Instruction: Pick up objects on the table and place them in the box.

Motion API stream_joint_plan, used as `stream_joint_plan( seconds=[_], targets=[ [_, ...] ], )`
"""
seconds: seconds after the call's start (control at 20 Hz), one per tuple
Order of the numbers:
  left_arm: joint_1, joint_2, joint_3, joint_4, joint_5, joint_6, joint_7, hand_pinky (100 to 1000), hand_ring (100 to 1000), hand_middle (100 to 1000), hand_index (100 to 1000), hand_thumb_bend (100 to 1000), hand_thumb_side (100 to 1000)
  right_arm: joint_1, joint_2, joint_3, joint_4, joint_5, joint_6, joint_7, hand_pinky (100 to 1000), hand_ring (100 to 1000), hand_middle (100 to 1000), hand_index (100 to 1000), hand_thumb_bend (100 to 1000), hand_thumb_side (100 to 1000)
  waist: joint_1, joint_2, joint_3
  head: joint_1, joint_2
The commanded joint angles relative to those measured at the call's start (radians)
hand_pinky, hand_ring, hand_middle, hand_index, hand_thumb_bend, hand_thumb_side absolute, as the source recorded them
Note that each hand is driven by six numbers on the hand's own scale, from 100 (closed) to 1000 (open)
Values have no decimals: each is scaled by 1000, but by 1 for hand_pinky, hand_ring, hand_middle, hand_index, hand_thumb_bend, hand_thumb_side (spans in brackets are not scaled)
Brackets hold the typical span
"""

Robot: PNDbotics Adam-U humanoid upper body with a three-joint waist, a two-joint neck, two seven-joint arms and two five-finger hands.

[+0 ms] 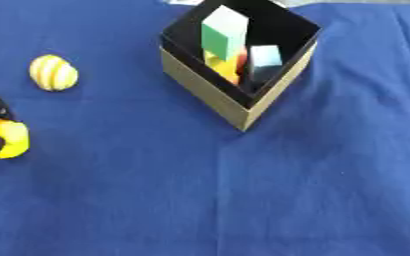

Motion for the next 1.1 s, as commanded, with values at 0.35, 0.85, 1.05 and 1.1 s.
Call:
stream_joint_plan(
  seconds=[0.35, 0.85, 1.05, 1.1],
  targets=[
    [-144, 4, 60, -249, 23, 20, 58, 753, 682, 613, 680, 100, 100, -2, -25, -17, -15, -7, -2, -2, 840, 840, 730, 826, 100, 734, 13, -32, -5, -21, -9],
    [-334, -120, 44, -329, 95, 33, 41, 750, 679, 601, 681, 100, 100, -38, -25, 16, -15, -28, 8, 42, 845, 848, 738, 830, 100, 725, 26, -49, -65, 24, -7],
    [-429, -214, 24, -294, 142, 52, 38, 749, 679, 600, 682, 100, 100, -47, -8, 25, -15, -61, 24, 71, 846, 848, 737, 829, 100, 713, 37, -50, -92, 40, -14],
    [-452, -237, 15, -274, 143, 54, 37, 748, 678, 599, 682, 100, 100, -48, -4, 25, -15, -68, 26, 74, 845, 848, 737, 829, 100, 718, 39, -49, -97, 42, -16]
  ],
)
